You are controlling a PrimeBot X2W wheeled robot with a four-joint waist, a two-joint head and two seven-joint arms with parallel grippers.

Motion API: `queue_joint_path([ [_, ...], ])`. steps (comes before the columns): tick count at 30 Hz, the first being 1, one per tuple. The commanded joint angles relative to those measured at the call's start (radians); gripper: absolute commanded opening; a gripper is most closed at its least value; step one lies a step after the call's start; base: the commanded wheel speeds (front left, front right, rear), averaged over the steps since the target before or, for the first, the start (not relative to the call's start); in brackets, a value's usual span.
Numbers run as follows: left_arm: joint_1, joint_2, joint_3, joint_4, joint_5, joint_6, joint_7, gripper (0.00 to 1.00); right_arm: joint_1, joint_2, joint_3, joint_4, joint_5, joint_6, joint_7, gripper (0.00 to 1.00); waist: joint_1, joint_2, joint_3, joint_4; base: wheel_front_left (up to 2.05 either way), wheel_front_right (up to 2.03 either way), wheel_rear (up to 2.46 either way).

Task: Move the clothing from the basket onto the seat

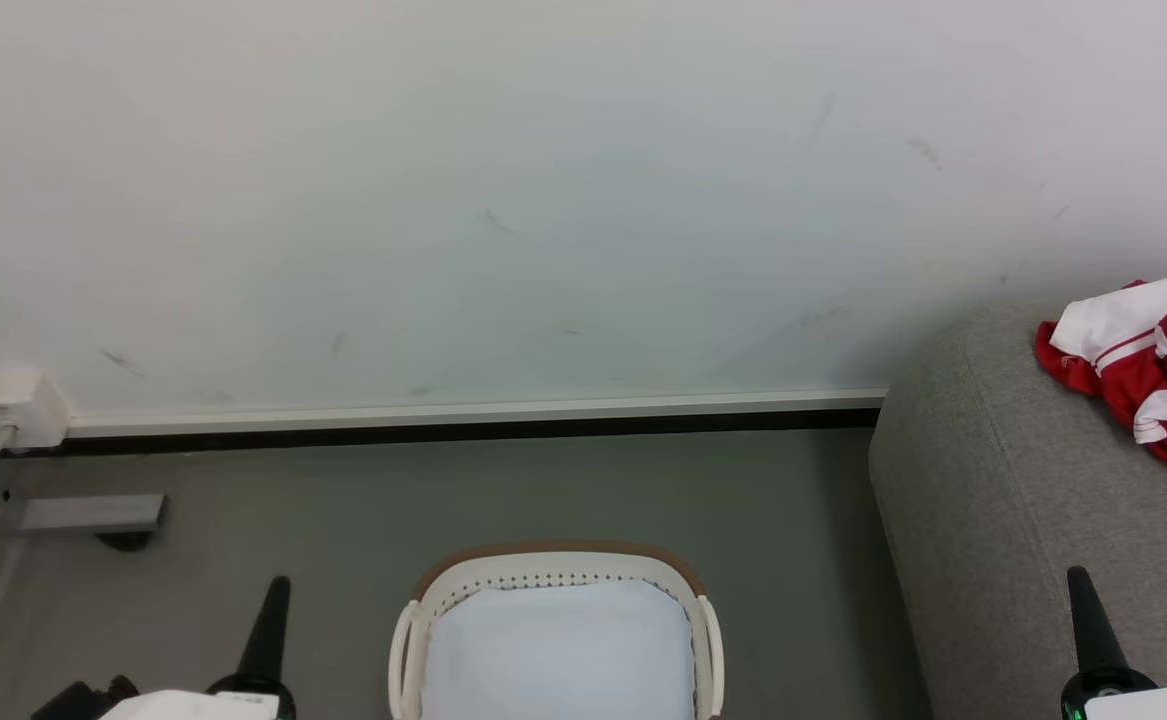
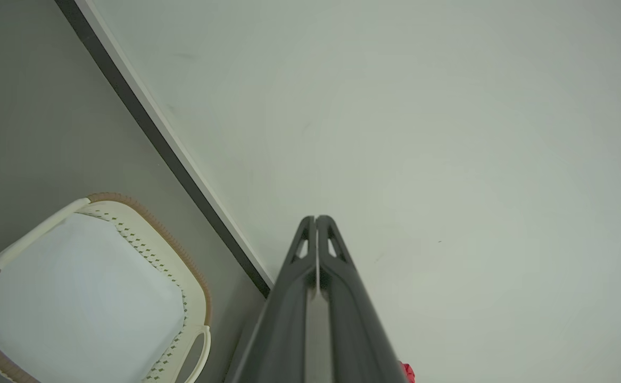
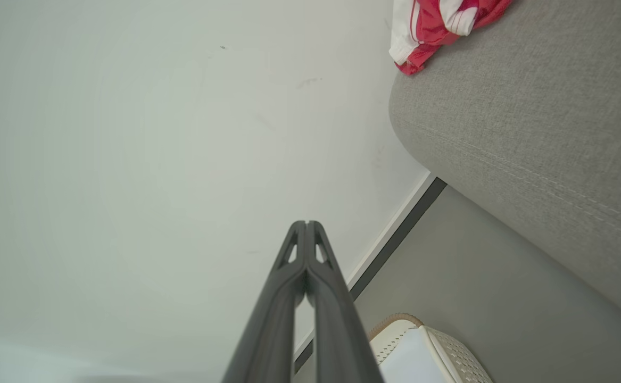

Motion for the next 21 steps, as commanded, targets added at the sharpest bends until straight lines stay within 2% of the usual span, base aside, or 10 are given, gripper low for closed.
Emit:
queue_joint_path([
  [1, -0.020, 0.001, 0.007, -0.012, -0.020, -0.005, 0.005, 0.00, -0.020, -0.010, -0.006, -0.009, 0.025, -0.001, 0.005, 0.00, 0.0000, 0.0000, 0.000, 0.000, 0.00, 0.00, 0.00],
  [21, -0.033, -0.007, 0.037, -0.023, -0.179, -0.011, 0.051, 0.00, -0.036, -0.011, -0.018, -0.017, 0.201, -0.002, 0.050, 0.00, -0.0001, 0.0000, 0.007, -0.001, 0.00, 0.00, 0.00],
])
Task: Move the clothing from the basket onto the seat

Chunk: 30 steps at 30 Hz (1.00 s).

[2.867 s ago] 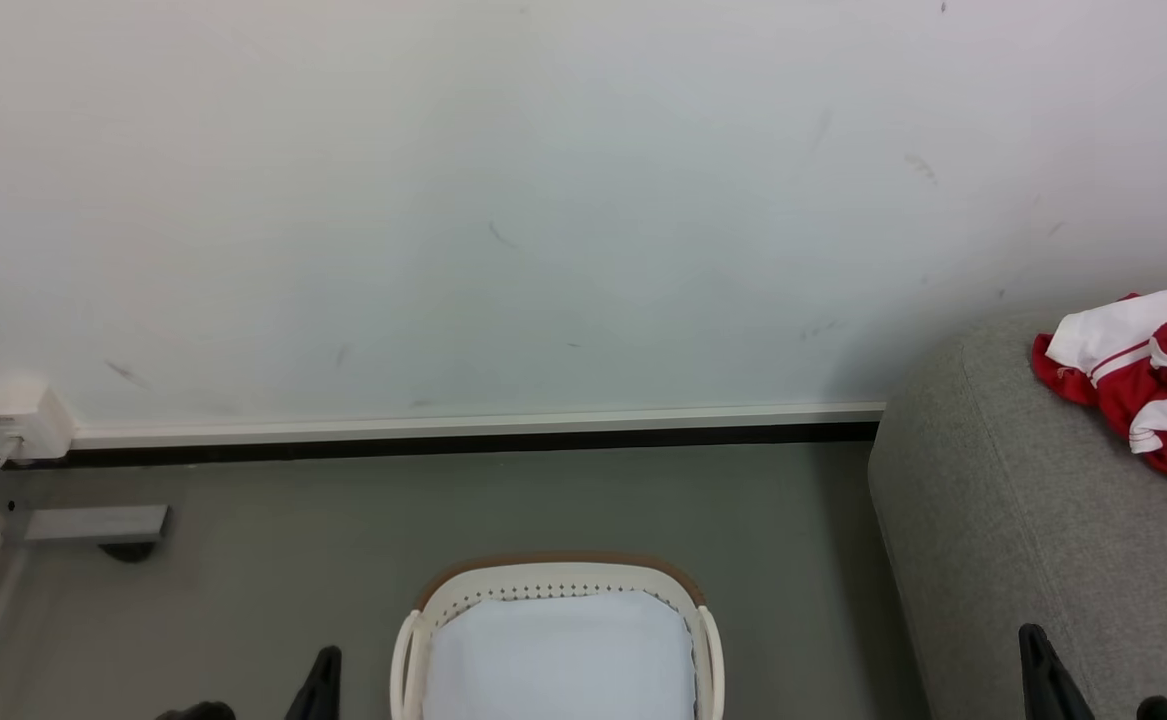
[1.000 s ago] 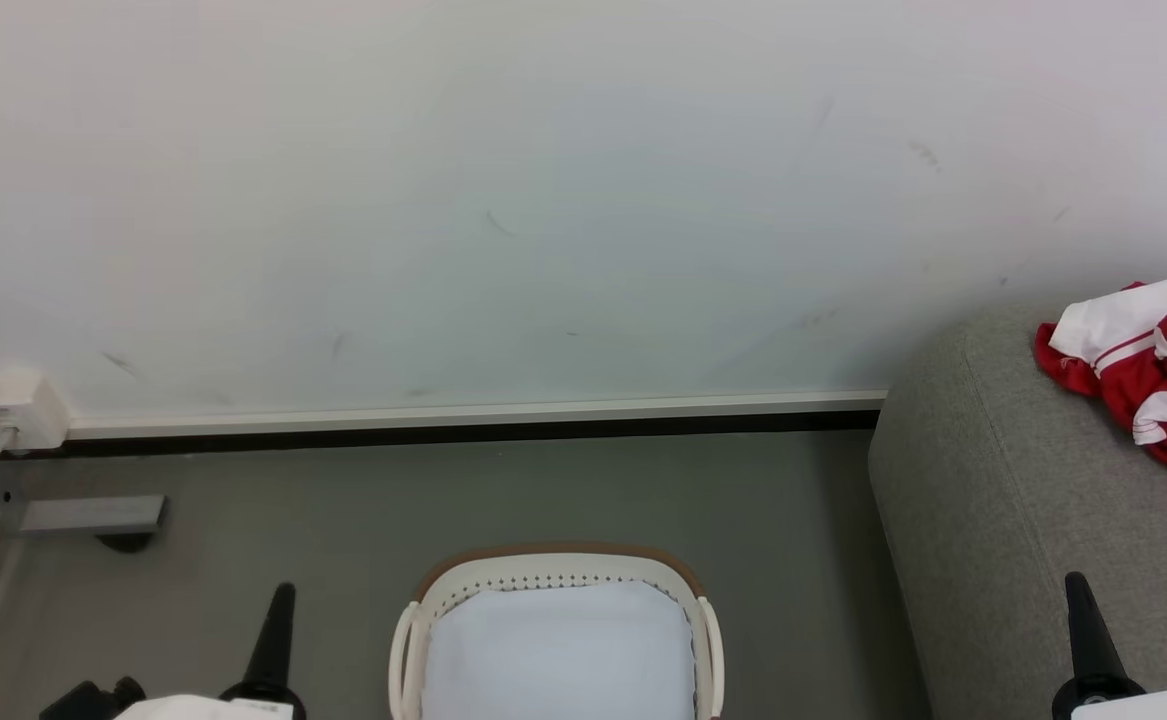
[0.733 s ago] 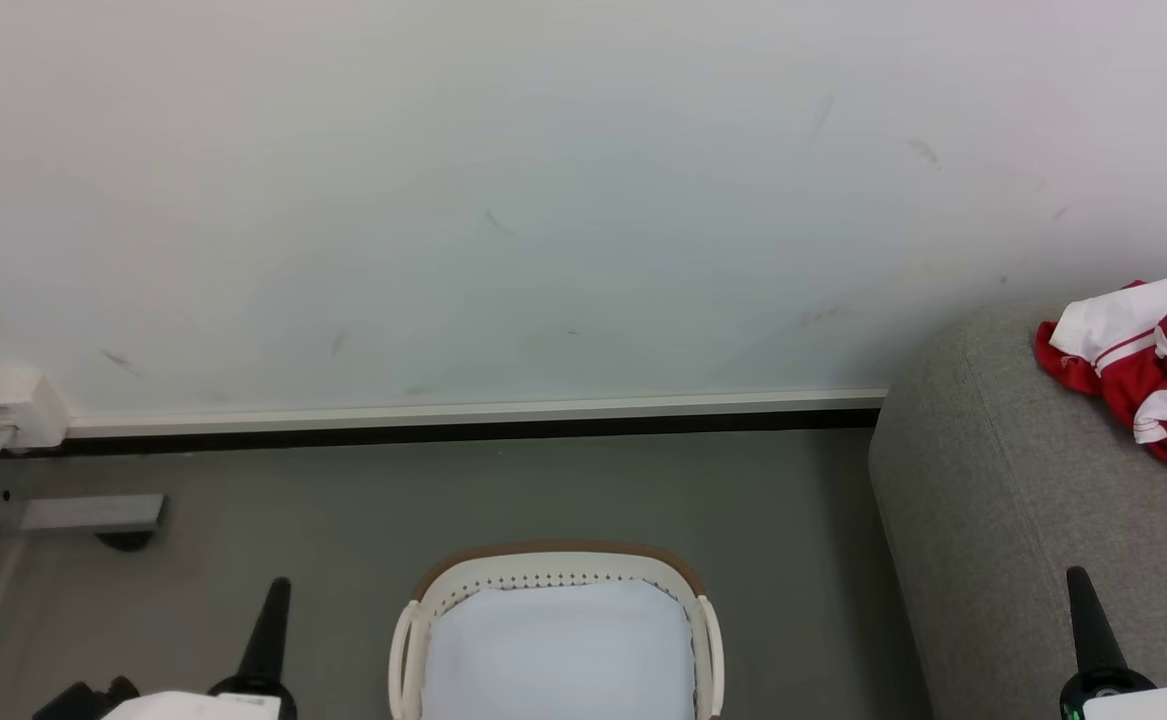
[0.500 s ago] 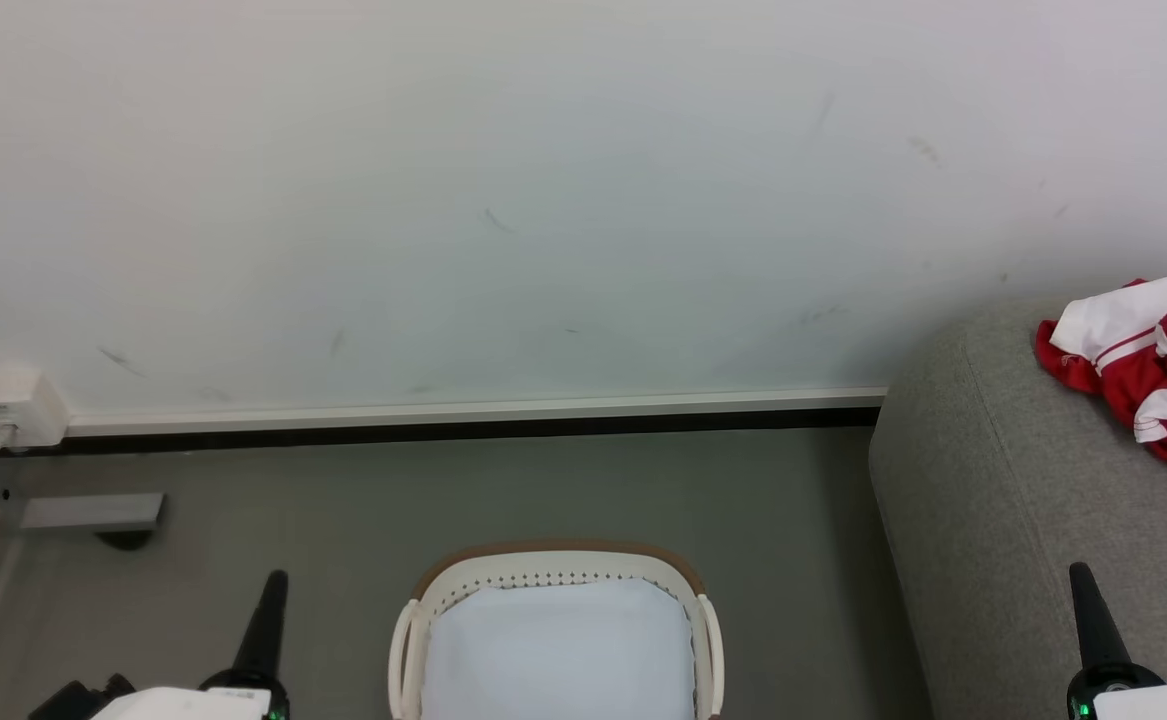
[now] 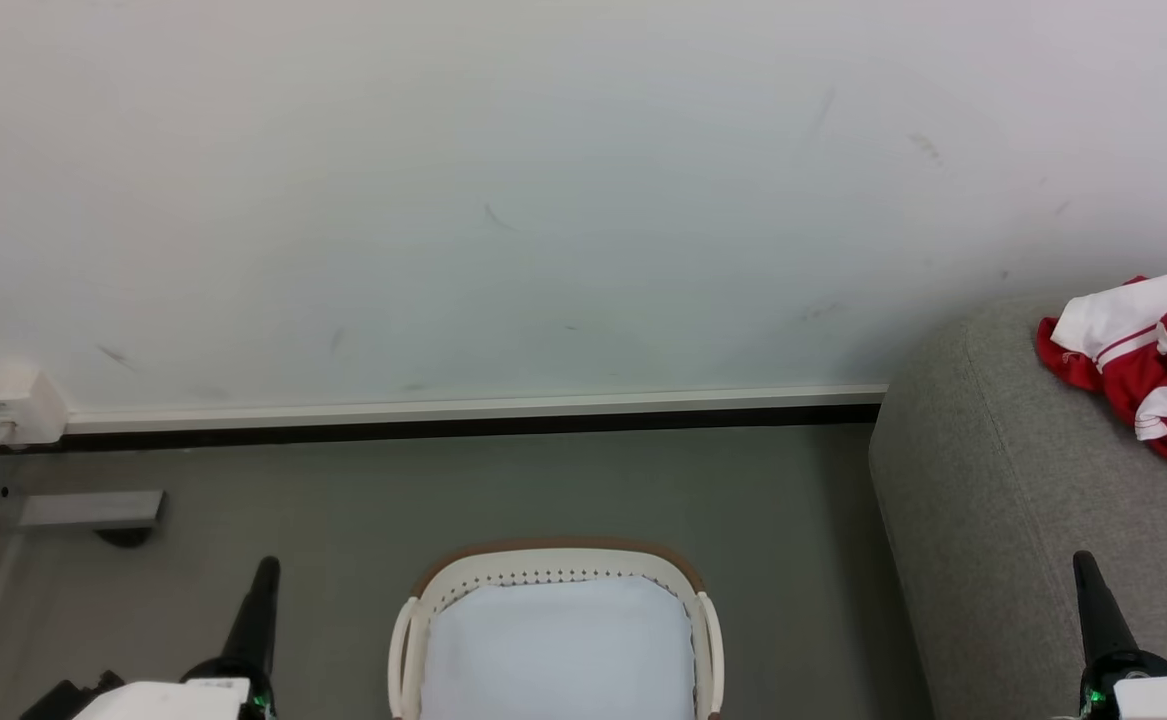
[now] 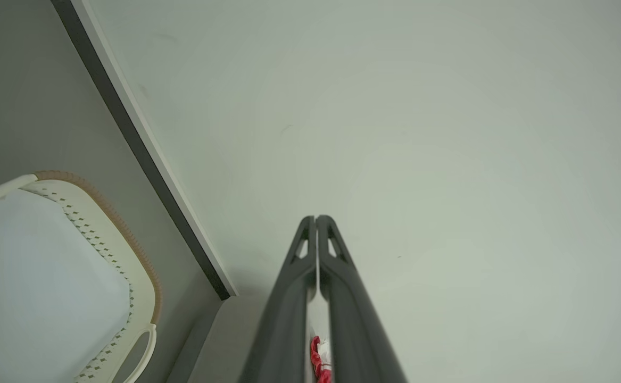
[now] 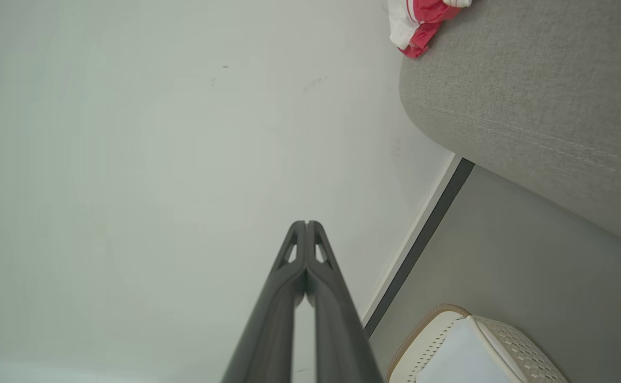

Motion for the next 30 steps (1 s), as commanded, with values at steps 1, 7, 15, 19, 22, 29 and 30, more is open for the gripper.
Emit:
queue_joint_path([
  [1, -0.016, 0.001, 0.006, -0.007, -0.030, -0.003, 0.008, 0.00, -0.017, -0.010, -0.004, -0.009, 0.027, -0.002, 0.008, 0.00, -0.0001, 0.0000, 0.000, 0.000, 0.00, 0.00, 0.00],
  [7, -0.018, -0.001, 0.015, -0.010, -0.071, -0.005, 0.019, 0.00, -0.023, -0.010, -0.007, -0.011, 0.075, -0.002, 0.020, 0.00, -0.0001, 0.0000, 0.002, 0.000, 0.00, 0.00, 0.00],
  [15, -0.022, -0.003, 0.024, -0.014, -0.114, -0.008, 0.033, 0.00, -0.024, -0.010, -0.011, -0.013, 0.126, -0.002, 0.033, 0.00, -0.0001, 0.0000, 0.005, 0.000, 0.00, 0.00, 0.00],
  [19, -0.024, -0.004, 0.029, -0.016, -0.144, -0.010, 0.040, 0.00, -0.026, -0.011, -0.014, -0.014, 0.154, -0.002, 0.040, 0.00, -0.0001, 0.0000, 0.006, 0.000, 0.00, 0.00, 0.00],
  [22, -0.026, -0.005, 0.032, -0.017, -0.157, -0.011, 0.045, 0.00, -0.029, -0.010, -0.015, -0.014, 0.173, -0.002, 0.043, 0.00, -0.0001, 0.0000, 0.007, -0.001, 0.00, 0.00, 0.00],
  [29, -0.029, -0.007, 0.039, -0.020, -0.201, -0.012, 0.057, 0.00, -0.035, -0.010, -0.019, -0.016, 0.218, -0.002, 0.056, 0.00, -0.0001, 0.0000, 0.009, -0.001, 0.00, 0.00, 0.00],
  [30, -0.028, -0.007, 0.039, -0.020, -0.199, -0.012, 0.057, 0.00, -0.035, -0.010, -0.018, -0.016, 0.213, -0.002, 0.056, 0.00, -0.0001, 0.0000, 0.009, -0.001, 0.00, 0.00, 0.00],
])
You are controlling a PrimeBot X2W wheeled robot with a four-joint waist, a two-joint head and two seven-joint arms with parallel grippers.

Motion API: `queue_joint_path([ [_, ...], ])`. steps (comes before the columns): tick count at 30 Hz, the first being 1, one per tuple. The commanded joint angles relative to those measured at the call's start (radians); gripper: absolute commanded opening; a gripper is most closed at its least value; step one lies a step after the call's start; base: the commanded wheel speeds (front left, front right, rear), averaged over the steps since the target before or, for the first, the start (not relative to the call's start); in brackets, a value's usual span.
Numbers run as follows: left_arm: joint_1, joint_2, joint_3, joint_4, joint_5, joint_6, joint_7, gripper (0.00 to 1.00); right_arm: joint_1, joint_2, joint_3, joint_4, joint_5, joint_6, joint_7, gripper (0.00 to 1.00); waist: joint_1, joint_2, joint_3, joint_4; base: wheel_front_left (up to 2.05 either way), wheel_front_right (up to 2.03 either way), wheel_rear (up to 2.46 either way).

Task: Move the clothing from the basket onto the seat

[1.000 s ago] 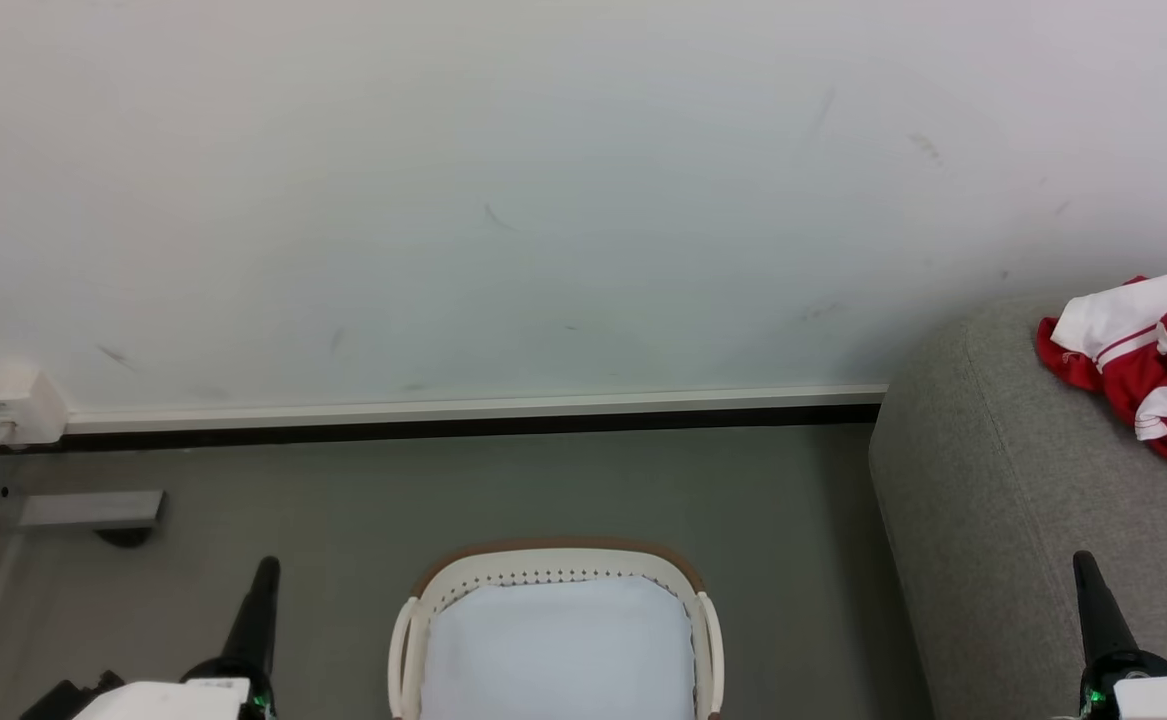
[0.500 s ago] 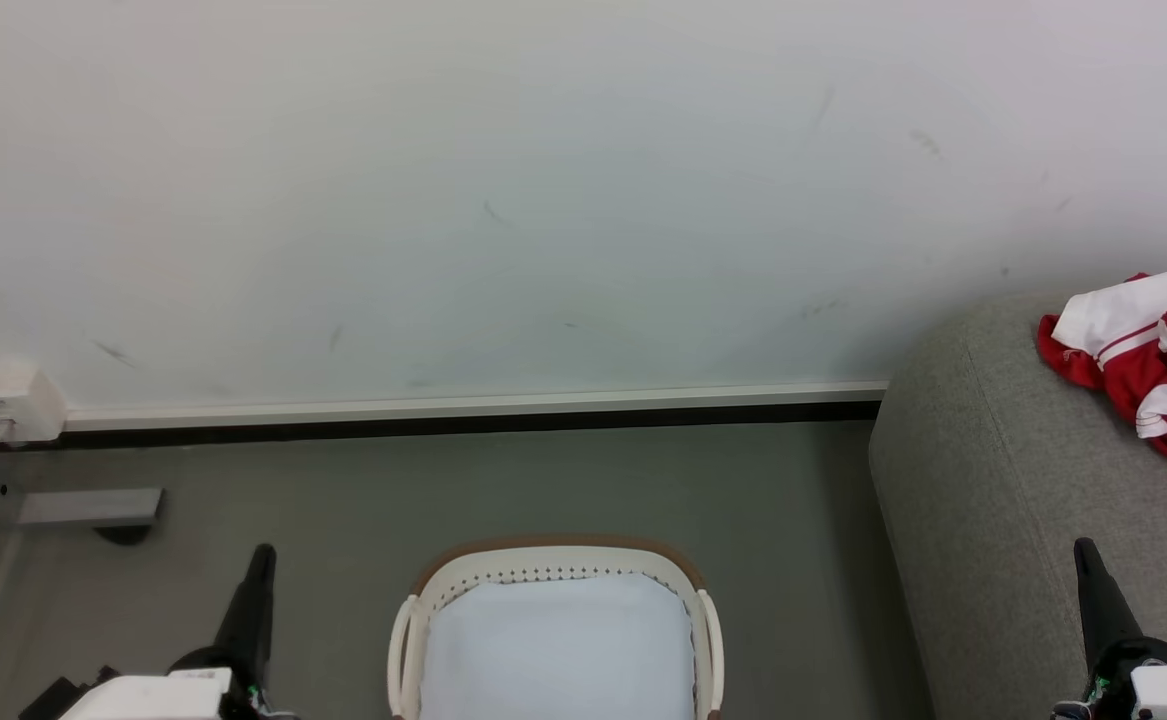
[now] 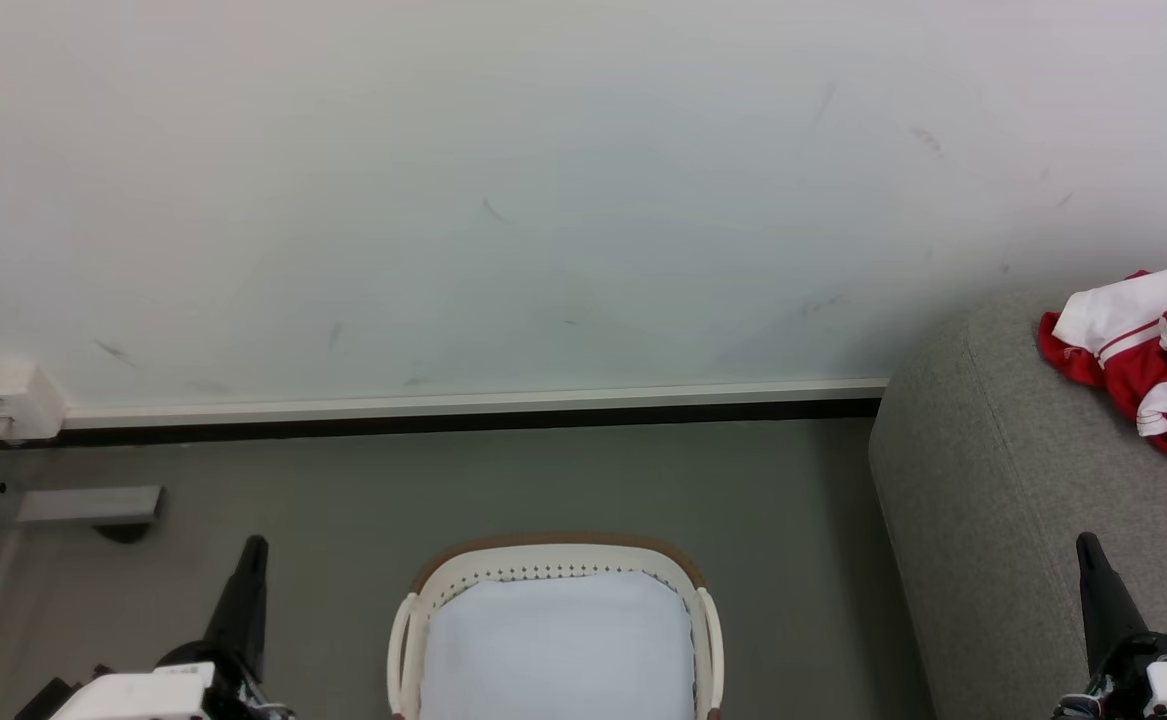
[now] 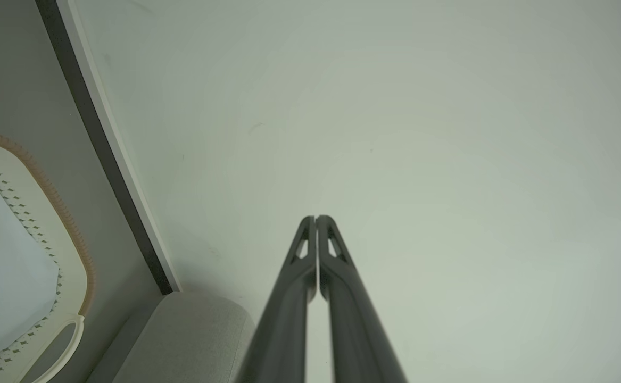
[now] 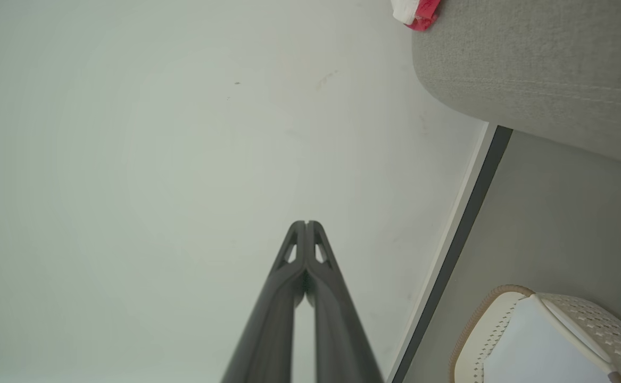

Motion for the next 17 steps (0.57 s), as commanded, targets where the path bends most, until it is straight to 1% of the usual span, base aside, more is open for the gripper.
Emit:
queue_joint_path([
  [1, -0.009, 0.001, 0.002, -0.003, -0.014, -0.007, 0.005, 0.00, -0.013, -0.008, -0.004, -0.006, 0.001, -0.002, 0.003, 0.00, 0.0000, 0.0000, 0.000, 0.000, 0.00, 0.00, 0.00],
  [17, -0.009, 0.002, 0.002, -0.003, -0.014, -0.007, 0.005, 0.00, -0.013, -0.008, -0.004, -0.005, 0.002, -0.002, 0.003, 0.00, 0.0000, 0.0000, 0.000, 0.000, 0.00, 0.00, 0.00],
])
